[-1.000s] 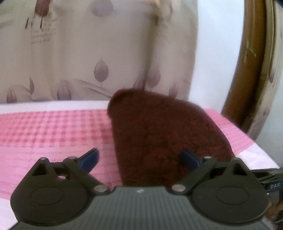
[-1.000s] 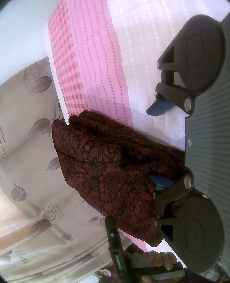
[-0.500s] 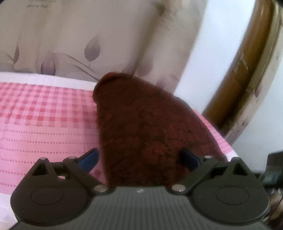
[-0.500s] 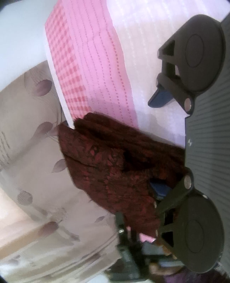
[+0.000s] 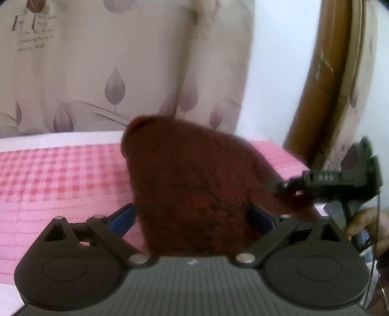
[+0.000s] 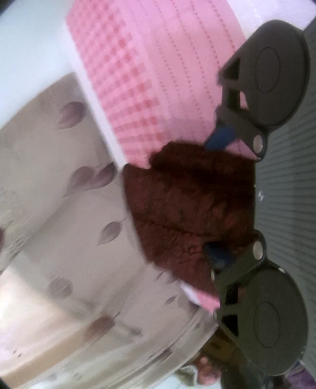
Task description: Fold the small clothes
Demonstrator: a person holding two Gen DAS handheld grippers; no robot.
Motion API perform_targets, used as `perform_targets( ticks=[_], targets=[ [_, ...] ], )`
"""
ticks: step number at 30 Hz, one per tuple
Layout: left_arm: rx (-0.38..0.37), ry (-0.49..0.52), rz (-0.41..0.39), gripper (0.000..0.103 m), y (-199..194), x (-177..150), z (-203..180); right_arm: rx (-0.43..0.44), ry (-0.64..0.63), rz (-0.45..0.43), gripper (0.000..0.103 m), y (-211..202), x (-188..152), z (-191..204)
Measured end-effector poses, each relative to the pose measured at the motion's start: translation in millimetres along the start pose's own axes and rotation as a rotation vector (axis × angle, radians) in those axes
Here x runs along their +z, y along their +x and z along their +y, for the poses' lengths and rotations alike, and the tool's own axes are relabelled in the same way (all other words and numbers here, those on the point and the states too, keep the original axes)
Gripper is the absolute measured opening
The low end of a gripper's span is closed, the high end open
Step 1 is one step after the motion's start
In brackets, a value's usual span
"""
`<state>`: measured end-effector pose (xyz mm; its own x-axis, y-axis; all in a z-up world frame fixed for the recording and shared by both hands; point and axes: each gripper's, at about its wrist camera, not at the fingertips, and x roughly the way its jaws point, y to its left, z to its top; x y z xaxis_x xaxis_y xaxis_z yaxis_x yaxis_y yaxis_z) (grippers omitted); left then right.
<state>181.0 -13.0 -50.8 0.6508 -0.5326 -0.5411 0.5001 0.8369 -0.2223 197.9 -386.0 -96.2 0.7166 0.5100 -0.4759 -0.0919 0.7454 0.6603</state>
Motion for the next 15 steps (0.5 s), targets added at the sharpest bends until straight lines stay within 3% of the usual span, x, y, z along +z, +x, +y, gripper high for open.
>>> perform_targets(
  ticks=[3,7,15],
  targets=[
    [-0.002,-0.06,-0.037,0.099,-5.7,7.0,14.8,0.026,0.091,0.015,0.076,5.4,-3.1,-17.0],
    [-0.055,-0.177,0.035,0.099,12.0,16.4,42.3,0.054,0.102,0.017,0.079,6.6,-5.6,-24.0],
    [-0.279,-0.303,0.152,0.102,59.0,21.8,72.6,0.101,0.056,0.06,0.087,12.8,2.0,-26.9]
  ],
)
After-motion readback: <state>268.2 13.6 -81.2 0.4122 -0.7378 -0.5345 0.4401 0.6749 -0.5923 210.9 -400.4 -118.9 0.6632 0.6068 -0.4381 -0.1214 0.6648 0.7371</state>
